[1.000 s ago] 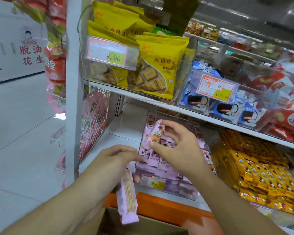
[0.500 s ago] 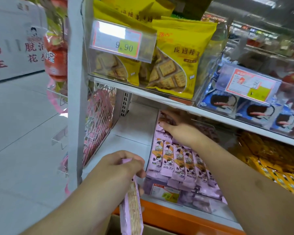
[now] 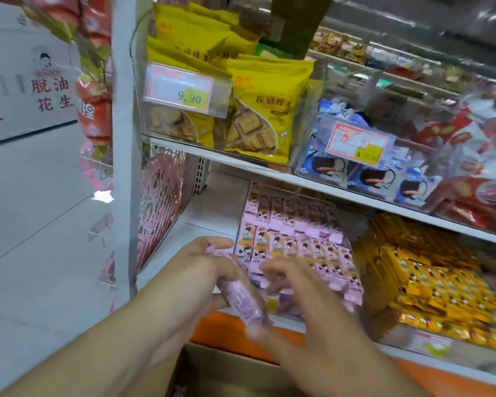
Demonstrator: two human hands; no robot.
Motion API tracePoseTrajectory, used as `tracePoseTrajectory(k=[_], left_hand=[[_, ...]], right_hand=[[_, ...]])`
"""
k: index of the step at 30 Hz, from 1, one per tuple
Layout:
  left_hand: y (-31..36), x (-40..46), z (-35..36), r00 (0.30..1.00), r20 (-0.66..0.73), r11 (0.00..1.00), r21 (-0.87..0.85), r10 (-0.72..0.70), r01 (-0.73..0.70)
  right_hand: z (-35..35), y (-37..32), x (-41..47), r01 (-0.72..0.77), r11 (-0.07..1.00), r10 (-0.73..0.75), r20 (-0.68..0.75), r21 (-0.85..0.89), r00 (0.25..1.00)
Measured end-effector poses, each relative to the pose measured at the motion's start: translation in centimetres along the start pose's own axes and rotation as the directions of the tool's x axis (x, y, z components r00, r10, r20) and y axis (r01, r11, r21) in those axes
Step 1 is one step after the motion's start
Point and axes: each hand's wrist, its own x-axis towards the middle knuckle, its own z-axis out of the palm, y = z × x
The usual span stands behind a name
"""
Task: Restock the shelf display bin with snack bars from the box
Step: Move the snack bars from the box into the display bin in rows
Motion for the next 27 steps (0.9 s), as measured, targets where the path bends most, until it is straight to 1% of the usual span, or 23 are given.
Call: tracePoseTrajectory(k=[2,3,4,6,7,9,12,14,18,21,23,24,25,27], left_hand=[[-0.6,-1.0,0.4,0.999,0.041,1.000,0.007,0.023,-0.023],[-0.8,-1.5,0.7,0.998,0.059,0.999,0.012,0.034,-0.035],[-1.0,-2.1,0.9,0.996,0.076,0.999,0.013,0.044,-0.045],[-1.1,-2.9,1.1,0.993,0.092,0.997,0.018,0.067,-0.069],[-1.1,-3.2,1.2,0.993,0.094,0.996,0.031,0.079,-0.082],[-0.7,-3.8,1.1,0.991,0.109,0.995,0.053,0.081,-0.087],[-0.2,-4.2,0.8,0.986,0.154,0.992,0.093,0.069,-0.084],[-0.2,-4.3,0.6,0.983,0.175,0.985,0.147,0.061,-0.088],[-0.1,-3.8,0.4,0.984,0.174,0.971,0.225,0.046,-0.085],[-0.1,-3.2,0.0,0.973,0.230,0.932,0.350,0.015,-0.097],[-0.3,-3.1,0.0,0.959,0.277,0.895,0.441,-0.060,-0.071],[-0.4,-3.1,0.1,0.951,0.294,0.878,0.474,-0.095,-0.059],[-0.6,-3.1,0.3,0.947,0.300,0.870,0.491,-0.114,-0.051],[-0.9,-3.0,0.5,0.954,0.280,0.873,0.486,-0.103,-0.049]], right_hand=[[0.9,-0.2,-1.5,-0.041,0.997,0.039,-0.027,-0.065,0.999],[1.2,-0.2,-2.0,-0.051,0.996,0.047,-0.068,-0.066,0.997],[1.4,-0.1,-2.3,-0.044,0.999,0.040,-0.127,-0.022,0.991],[1.3,0.7,-2.7,-0.029,0.987,0.065,-0.229,0.159,0.971],[1.0,1.0,-2.9,-0.045,0.960,0.113,-0.235,0.277,0.965],[0.0,1.2,-3.3,-0.096,0.878,0.200,-0.177,0.469,0.964],[-1.0,1.6,-3.7,-0.156,0.766,0.263,-0.083,0.624,0.961],[-1.2,1.8,-3.6,-0.167,0.737,0.277,-0.067,0.655,0.959],[-1.5,2.5,-3.5,-0.161,0.756,0.273,-0.082,0.634,0.959],[-1.7,2.6,-3.2,-0.094,0.741,0.277,-0.175,0.665,0.945],[-1.8,2.3,-2.9,-0.061,0.681,0.325,-0.225,0.730,0.919],[-1.8,2.3,-2.7,-0.048,0.672,0.337,-0.248,0.739,0.908],[-1.7,2.5,-2.6,-0.038,0.689,0.334,-0.271,0.723,0.903],[-1.5,2.9,-2.8,-0.034,0.768,0.259,-0.261,0.640,0.930]])
